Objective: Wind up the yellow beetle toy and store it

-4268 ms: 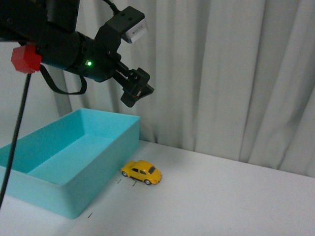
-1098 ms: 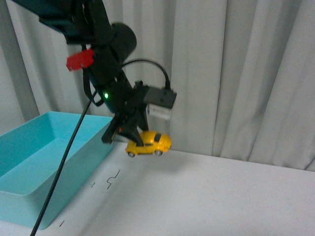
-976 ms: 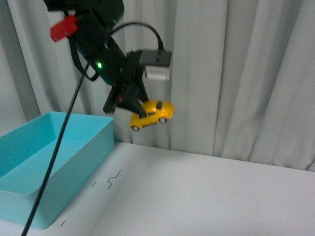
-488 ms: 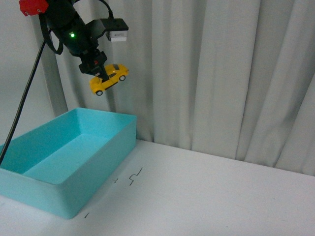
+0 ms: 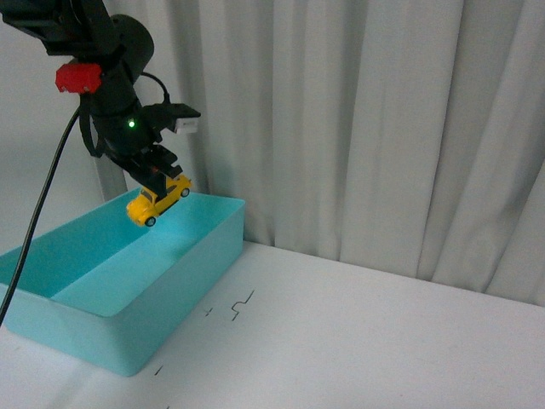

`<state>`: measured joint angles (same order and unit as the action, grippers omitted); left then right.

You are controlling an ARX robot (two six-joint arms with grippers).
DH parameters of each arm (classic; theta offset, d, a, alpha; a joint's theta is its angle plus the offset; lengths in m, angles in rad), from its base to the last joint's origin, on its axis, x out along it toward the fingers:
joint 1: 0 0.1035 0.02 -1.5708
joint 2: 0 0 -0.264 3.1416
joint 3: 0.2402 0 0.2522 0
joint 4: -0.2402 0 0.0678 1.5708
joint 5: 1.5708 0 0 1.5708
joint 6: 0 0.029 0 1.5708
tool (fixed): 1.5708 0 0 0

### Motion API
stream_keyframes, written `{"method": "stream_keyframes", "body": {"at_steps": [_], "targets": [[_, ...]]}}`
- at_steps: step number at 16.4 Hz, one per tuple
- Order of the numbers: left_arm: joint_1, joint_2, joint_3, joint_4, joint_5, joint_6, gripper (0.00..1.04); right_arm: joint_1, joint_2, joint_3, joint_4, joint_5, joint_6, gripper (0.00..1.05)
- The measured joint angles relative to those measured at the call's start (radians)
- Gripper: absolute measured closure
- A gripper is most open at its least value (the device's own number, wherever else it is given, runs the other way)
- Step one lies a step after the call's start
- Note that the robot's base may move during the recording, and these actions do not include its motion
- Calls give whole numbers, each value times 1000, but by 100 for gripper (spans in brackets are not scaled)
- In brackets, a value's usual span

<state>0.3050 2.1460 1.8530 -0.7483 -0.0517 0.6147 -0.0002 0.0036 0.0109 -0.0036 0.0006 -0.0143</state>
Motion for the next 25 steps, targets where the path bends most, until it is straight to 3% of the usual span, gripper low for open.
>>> {"method": "stream_keyframes", "body": {"at_steps": [8, 18, 19, 25], "targets": [[44, 123, -6, 62, -129, -148, 73, 0, 0, 0, 0, 0, 0, 7], [47, 196, -45, 118, -158, -169, 73, 0, 0, 0, 0, 0, 0, 7], [47, 196, -49, 117, -158, -169, 69, 0, 0, 0, 0, 0, 0, 7], [50, 190, -80, 170, -109, -153, 5, 0, 0, 0, 0, 0, 0, 7]]}}
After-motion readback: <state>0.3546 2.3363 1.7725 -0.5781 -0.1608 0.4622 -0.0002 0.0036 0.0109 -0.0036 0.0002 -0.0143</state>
